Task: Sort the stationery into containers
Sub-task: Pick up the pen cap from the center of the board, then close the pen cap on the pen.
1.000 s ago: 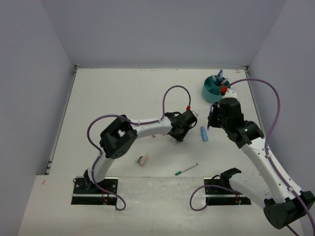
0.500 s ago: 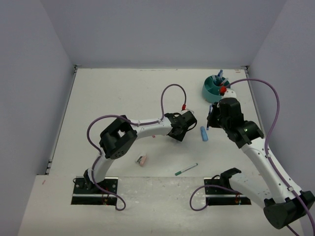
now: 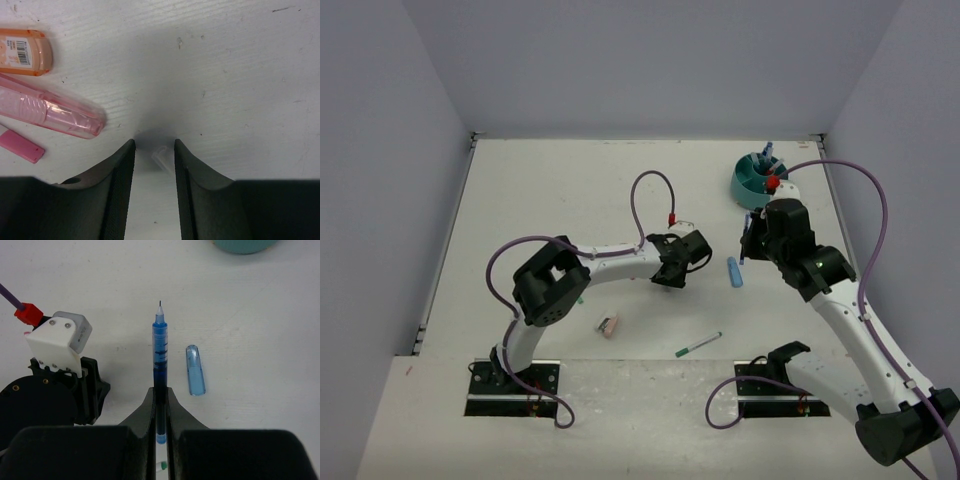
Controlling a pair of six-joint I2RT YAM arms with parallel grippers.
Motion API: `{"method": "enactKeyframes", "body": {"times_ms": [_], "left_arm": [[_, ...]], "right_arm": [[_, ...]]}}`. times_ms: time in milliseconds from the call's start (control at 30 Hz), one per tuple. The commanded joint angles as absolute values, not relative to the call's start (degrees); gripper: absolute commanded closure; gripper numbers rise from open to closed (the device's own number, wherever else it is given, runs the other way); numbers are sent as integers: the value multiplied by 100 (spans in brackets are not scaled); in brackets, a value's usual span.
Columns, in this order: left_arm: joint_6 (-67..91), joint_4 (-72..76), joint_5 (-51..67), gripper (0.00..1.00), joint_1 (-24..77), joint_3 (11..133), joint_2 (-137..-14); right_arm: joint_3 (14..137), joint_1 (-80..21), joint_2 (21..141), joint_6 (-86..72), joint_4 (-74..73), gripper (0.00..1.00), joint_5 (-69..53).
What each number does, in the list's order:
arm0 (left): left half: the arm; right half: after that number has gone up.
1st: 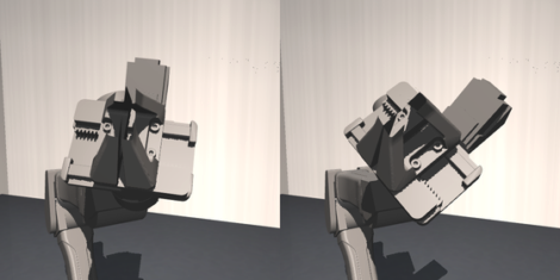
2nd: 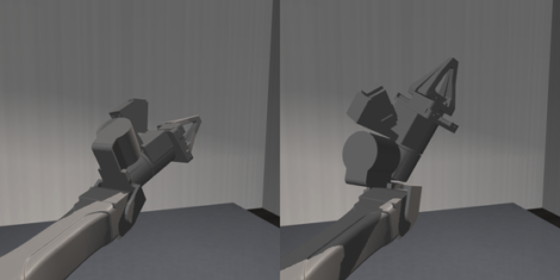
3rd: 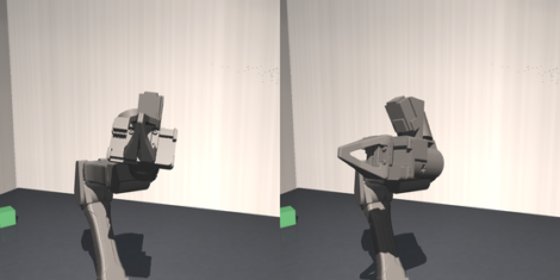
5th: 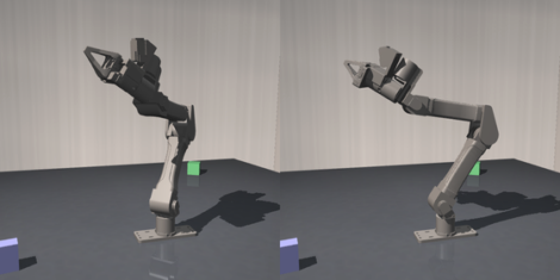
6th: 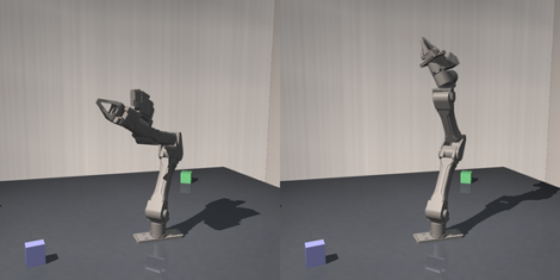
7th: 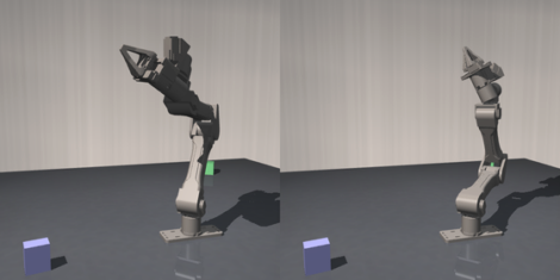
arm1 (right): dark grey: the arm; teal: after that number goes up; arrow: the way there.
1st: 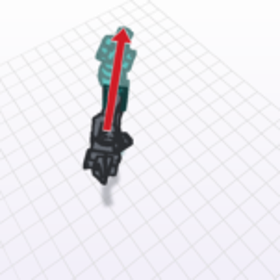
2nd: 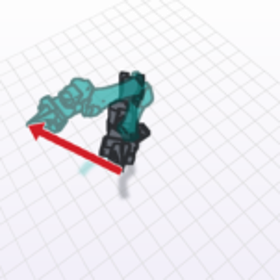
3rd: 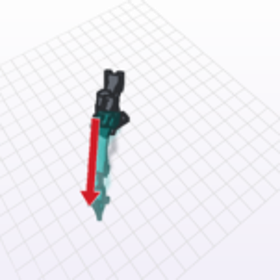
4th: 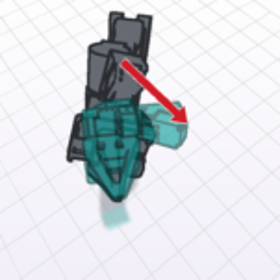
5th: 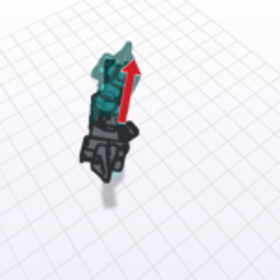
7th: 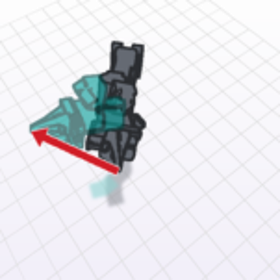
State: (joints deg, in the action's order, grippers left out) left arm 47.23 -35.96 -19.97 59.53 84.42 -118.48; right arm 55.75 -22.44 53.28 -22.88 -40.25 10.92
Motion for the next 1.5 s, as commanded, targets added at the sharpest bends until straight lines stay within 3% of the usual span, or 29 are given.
{"method": "enactKeyframes", "body": {"times_ms": [0, 400, 567, 767, 833, 1133, 1267, 1467], "left_arm": [[5381, -3961, -1969, 61, 6136, 8350, -11796], [6539, -4344, -2187, 63, 6372, 8407, -12025], [6583, -4403, -2286, 73, 6372, 8447, -12130], [6390, -4290, -2321, 99, 6346, 8385, -12164], [6259, -4239, -2420, 100, 6333, 8284, -12059], [5781, -4120, -3345, 100, 6065, 7676, -10556], [5723, -4397, -4016, 100, 5947, 7611, -9543], [5466, -4439, -4711, 100, 5950, 7564, -8028]], "right_arm": [[5660, -2232, 5344, -2180, -3889, 100, 1006], [5658, -2232, 5282, -2142, -3861, 100, 912], [5634, -2232, 5256, -2127, -3840, 100, 852], [5590, -2232, 5212, -2066, -3744, 100, 518], [5550, -2232, 5154, -2030, -3658, 100, 215], [4705, -2232, 4683, -2148, -2200, 100, -2231], [3715, -2333, 4442, -2791, -347, 100, -3677], [2970, -3895, 4570, -3094, 1458, 100, -2884]]}}
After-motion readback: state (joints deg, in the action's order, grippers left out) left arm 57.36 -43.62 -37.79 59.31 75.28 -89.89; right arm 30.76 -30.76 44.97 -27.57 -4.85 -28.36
